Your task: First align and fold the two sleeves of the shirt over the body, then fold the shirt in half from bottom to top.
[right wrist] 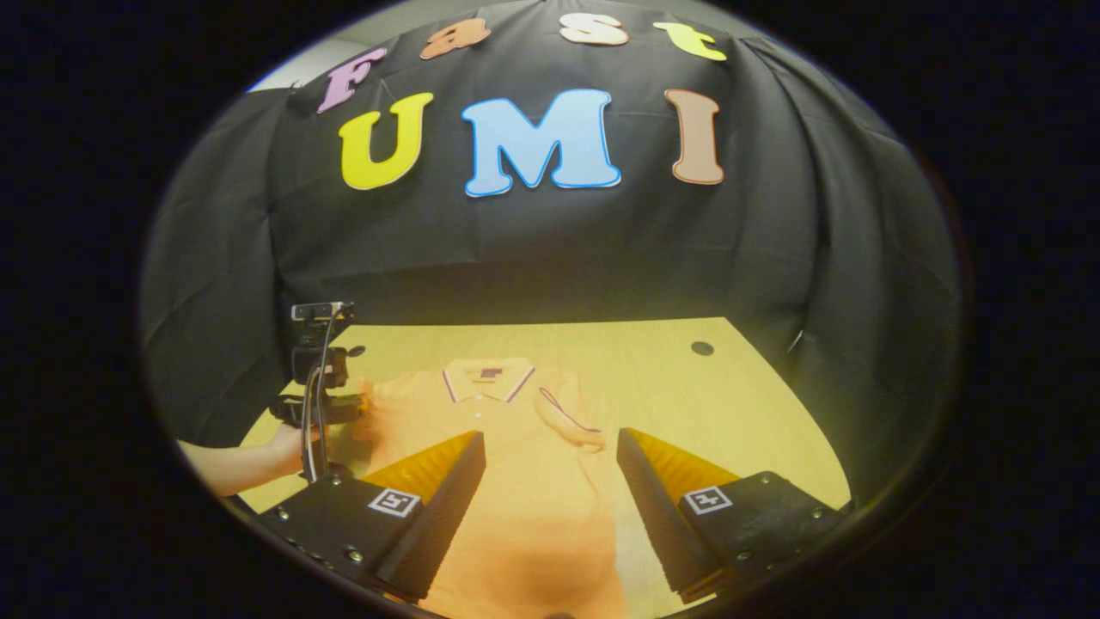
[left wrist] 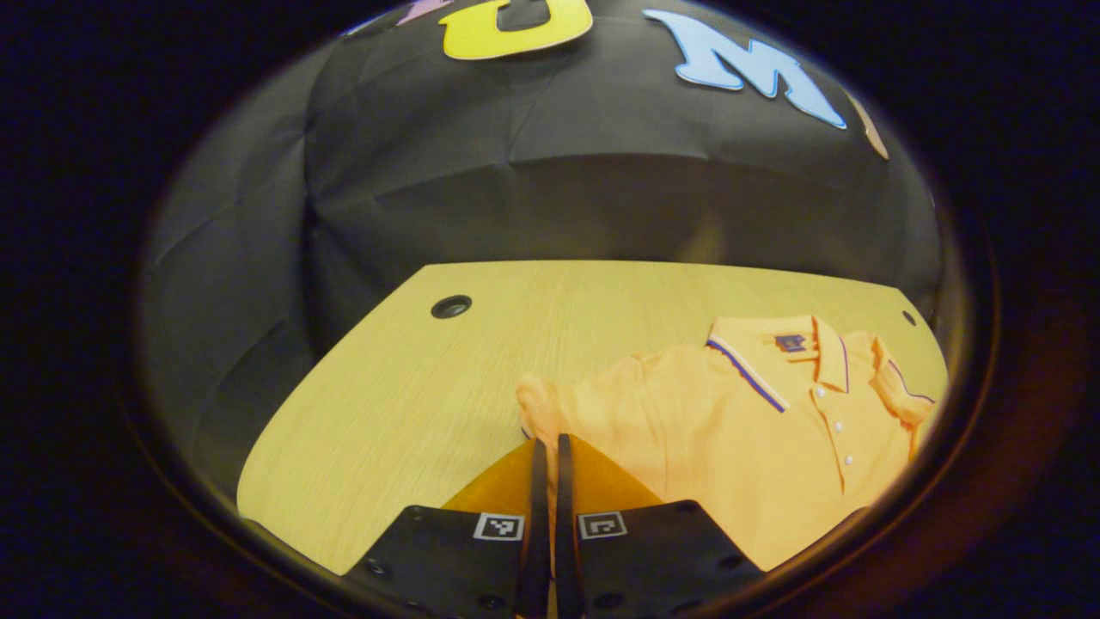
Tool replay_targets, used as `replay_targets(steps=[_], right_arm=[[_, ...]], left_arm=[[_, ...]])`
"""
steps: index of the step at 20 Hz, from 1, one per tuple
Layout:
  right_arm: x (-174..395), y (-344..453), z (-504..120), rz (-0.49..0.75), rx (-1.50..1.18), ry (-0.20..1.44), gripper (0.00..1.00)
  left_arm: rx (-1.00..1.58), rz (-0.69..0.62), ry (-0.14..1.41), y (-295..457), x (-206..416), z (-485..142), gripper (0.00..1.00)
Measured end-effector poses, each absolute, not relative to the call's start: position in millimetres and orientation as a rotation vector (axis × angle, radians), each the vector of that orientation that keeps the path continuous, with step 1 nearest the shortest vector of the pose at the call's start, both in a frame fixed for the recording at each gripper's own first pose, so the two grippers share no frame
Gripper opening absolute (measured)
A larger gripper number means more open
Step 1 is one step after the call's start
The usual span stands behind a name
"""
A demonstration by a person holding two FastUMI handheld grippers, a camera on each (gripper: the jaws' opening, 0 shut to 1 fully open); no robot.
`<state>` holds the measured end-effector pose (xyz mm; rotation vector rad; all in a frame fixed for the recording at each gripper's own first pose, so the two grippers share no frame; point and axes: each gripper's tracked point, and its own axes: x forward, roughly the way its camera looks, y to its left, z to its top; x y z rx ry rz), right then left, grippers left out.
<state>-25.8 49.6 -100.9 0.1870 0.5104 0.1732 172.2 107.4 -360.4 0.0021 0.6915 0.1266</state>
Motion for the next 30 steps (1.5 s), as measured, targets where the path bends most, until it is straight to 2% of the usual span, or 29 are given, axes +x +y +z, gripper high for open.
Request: replay_targets(steps=[7,14,19,21,22,23,24,25,26,27,28,30], right_arm=[[-34,47,-113,0.152,0.173,0.530,0.96],[-41,43,-122,0.104,0.194,0.548,0.96],[-40,41,-133,0.081,0.203,0.564,0.96],[-40,40,-138,0.083,0.195,0.568,0.95],[-40,39,-139,0.088,0.191,0.567,0.96],[-39,37,-139,0.091,0.185,0.565,0.96],[-39,36,-139,0.096,0.178,0.563,0.96],[-38,34,-139,0.099,0.170,0.562,0.96],[-38,32,-141,0.104,0.166,0.560,0.96],[-38,32,-141,0.113,0.166,0.561,0.96],[-41,32,-143,0.123,0.166,0.561,0.96],[-45,31,-147,0.143,0.159,0.564,0.95]], left_arm=[[0.029,0.004,0.652,48,182,-332,0.09],[0.123,-0.138,0.685,-8,180,-349,0.09],[0.139,-0.183,0.712,-28,177,-358,0.10],[0.129,-0.198,0.731,-34,173,-363,0.22],[0.118,-0.206,0.736,-38,170,-361,0.36],[0.111,-0.211,0.737,-39,168,-359,0.39],[0.099,-0.222,0.738,-43,164,-356,0.51],[0.092,-0.230,0.736,-45,161,-353,0.53],[0.087,-0.234,0.732,-46,157,-349,0.70],[0.081,-0.233,0.727,-46,153,-345,0.75],[0.070,-0.232,0.725,-47,147,-342,0.86],[0.052,-0.225,0.730,-46,131,-334,0.90]])
